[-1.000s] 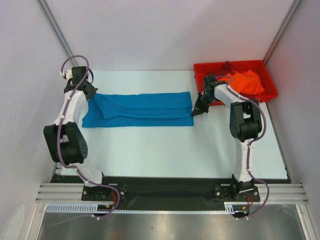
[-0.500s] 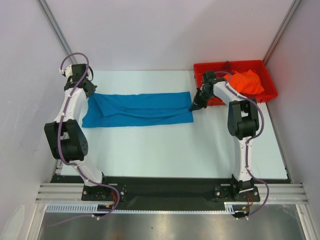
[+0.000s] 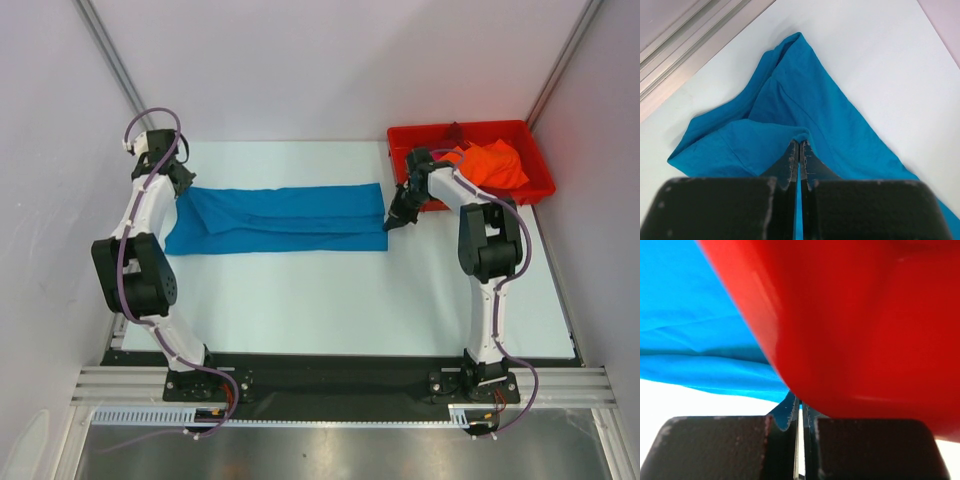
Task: Fold and stack the t-shirts
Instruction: Fold the tshirt
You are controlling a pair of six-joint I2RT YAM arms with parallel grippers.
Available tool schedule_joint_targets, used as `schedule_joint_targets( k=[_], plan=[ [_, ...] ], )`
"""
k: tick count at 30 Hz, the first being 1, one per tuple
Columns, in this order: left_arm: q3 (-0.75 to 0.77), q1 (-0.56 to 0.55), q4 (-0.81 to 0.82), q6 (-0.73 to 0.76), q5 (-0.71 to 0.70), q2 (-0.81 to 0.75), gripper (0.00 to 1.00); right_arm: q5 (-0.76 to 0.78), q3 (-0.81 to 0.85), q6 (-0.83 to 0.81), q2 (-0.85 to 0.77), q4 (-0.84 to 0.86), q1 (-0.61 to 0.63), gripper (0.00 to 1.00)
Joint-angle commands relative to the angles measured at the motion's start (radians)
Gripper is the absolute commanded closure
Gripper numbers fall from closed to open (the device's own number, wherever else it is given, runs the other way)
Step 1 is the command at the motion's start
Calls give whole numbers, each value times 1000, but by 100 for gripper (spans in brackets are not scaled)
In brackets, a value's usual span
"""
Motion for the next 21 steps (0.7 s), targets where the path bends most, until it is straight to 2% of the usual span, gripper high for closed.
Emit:
schedule_joint_targets(
  k=[1,7,8,11,12,13,15,21],
  plan=[
    [31,3,29,-16,-16,-5,99,69,-31,6,-29,6,-9,98],
    [39,3,41,-22,4,12,99,98,21,2,0,1,-7,96],
    [39,3,43,-22,7,18,100,103,27,3,8,-5,-7,92],
    [48,4,47,-20,20,35,99,129,42,-11,6,-17,-6,65],
    [50,3,55,-8,27,38,96,139,47,-15,2,-22,-6,60],
    [50,3,73,-2,42,43,87,152,51,-20,-7,-26,-3,54],
    [51,3,76,3,47,56,74,164,74,-52,-38,-37,-3,48],
    [128,4,95,70,110,98,46,181,122,-150,-118,-86,38,44]
  ],
)
